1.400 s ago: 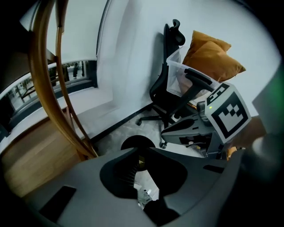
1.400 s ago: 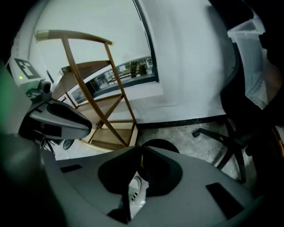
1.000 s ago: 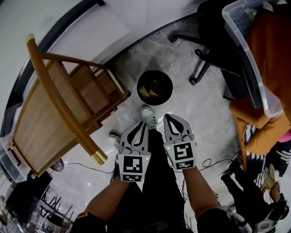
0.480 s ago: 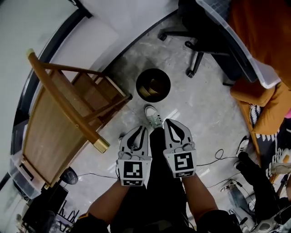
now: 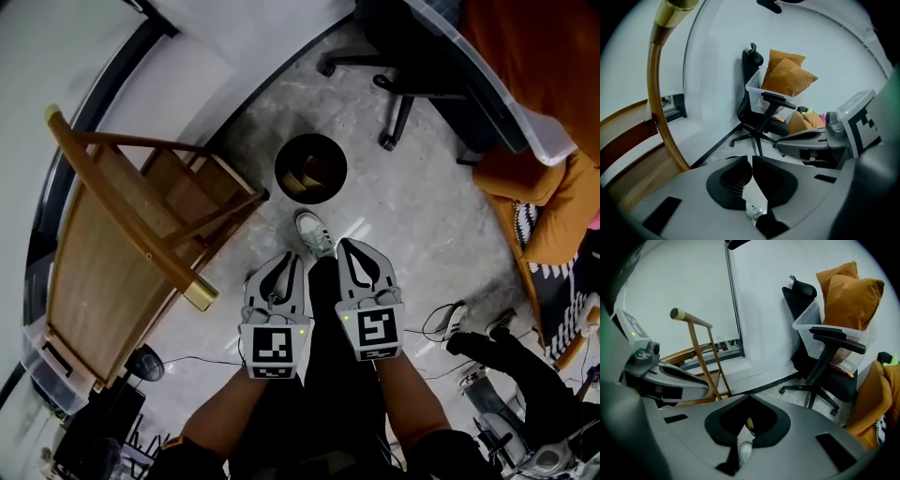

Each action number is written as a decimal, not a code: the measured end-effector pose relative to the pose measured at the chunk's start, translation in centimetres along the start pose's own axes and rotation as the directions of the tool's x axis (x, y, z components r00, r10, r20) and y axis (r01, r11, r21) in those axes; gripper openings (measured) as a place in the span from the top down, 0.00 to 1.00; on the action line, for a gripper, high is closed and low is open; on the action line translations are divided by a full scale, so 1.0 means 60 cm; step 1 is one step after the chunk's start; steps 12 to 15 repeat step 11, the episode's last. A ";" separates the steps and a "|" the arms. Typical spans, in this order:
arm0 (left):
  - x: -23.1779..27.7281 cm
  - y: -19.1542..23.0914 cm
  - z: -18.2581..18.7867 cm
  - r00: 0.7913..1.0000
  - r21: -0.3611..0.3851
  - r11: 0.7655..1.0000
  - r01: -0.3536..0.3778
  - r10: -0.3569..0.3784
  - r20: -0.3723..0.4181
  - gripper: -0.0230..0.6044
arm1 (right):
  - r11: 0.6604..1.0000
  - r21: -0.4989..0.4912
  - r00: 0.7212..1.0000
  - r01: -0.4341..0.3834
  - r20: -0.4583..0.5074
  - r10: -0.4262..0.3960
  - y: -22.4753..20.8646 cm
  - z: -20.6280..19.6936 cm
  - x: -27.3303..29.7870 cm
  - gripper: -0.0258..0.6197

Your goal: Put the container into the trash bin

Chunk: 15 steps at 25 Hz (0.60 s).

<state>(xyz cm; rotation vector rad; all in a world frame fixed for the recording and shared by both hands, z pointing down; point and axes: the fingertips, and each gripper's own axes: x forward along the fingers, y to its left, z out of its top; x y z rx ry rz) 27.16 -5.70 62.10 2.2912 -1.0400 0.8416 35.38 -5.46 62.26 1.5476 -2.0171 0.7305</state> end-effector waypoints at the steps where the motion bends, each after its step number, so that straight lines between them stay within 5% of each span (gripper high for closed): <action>1: 0.001 0.000 -0.001 1.000 -0.004 1.000 -0.002 0.002 -0.003 0.91 | 1.000 0.000 1.000 0.001 -0.002 -0.001 -0.003 -0.002 0.000 0.94; 15: 0.024 0.008 0.002 1.000 -0.005 1.000 -0.006 0.006 0.006 0.91 | 1.000 0.001 1.000 0.003 -0.016 -0.003 -0.014 -0.010 0.018 0.94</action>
